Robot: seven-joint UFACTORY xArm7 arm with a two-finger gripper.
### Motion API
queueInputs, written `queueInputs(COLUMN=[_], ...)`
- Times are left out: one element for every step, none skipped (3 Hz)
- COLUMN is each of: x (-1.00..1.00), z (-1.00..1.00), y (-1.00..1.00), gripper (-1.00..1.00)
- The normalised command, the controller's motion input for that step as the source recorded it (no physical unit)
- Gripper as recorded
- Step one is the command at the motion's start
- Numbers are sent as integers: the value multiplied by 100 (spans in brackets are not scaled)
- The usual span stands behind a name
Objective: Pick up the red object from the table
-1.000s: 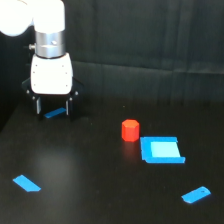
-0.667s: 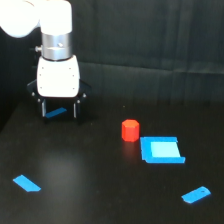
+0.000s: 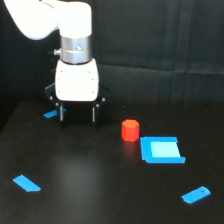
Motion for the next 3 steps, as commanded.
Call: queueInputs(x=[100,85,70], z=[-10,-5,6], y=[-5,-33,-59], gripper=[99,95,94])
